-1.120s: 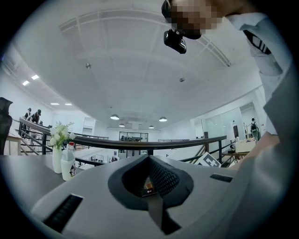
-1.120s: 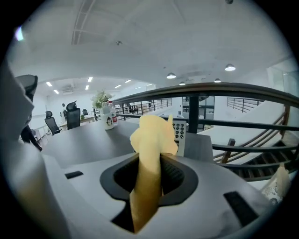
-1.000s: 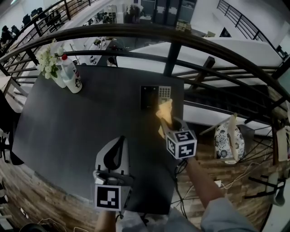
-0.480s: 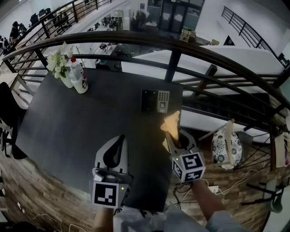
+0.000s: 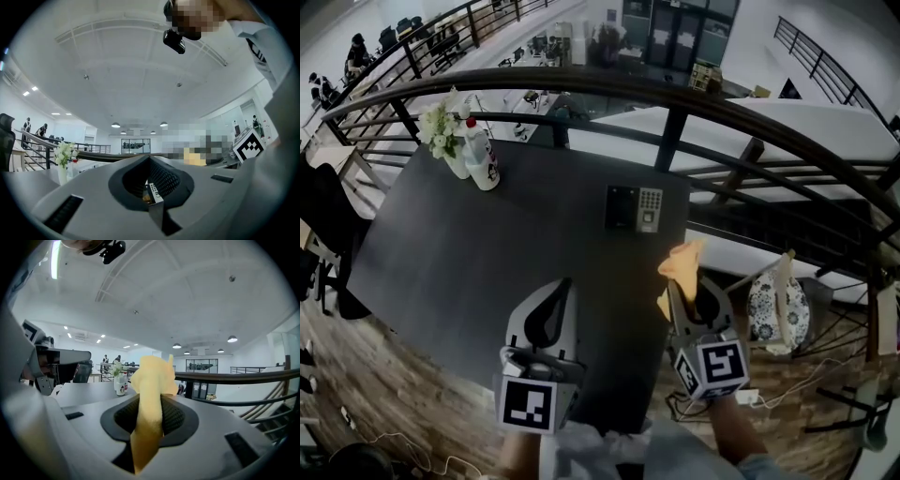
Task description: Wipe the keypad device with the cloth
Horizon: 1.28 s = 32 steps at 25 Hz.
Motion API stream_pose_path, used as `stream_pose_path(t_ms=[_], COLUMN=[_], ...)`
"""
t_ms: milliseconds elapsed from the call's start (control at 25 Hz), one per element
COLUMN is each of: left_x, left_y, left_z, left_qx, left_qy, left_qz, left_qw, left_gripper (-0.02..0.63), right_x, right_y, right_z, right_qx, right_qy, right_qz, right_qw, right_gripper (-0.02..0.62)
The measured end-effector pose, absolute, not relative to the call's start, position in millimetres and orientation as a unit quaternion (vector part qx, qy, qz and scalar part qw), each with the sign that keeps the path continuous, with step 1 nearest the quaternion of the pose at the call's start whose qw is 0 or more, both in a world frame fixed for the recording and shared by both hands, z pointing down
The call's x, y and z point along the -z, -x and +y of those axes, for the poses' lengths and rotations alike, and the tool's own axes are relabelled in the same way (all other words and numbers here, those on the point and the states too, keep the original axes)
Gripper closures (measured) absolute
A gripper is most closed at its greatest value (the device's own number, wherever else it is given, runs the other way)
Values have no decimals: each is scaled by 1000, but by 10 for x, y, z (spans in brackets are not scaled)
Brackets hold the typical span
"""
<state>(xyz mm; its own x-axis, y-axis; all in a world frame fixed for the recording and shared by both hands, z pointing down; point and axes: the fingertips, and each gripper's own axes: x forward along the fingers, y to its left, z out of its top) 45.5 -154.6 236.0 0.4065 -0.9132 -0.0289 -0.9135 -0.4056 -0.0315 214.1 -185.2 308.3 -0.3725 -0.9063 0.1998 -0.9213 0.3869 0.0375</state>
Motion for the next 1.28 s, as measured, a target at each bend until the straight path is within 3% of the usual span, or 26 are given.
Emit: stream_pose_path(t_ms=[320, 1280], left_x=[-2224, -2192], left_y=[-535, -676], left_z=[-1506, -1530], left_qx=[-4, -12], left_qy=[842, 853], left_qz=[538, 520], left_qw=[37, 41], left_gripper=[598, 598], right_x=[-2855, -2870], right_y=[-2273, -2176], right_z=[-1879, -1868], right_qx=[-58, -64], right_qy=[-569, -559], right_qz=[-819, -825], right_qw=[43, 47], right_gripper=[493, 494])
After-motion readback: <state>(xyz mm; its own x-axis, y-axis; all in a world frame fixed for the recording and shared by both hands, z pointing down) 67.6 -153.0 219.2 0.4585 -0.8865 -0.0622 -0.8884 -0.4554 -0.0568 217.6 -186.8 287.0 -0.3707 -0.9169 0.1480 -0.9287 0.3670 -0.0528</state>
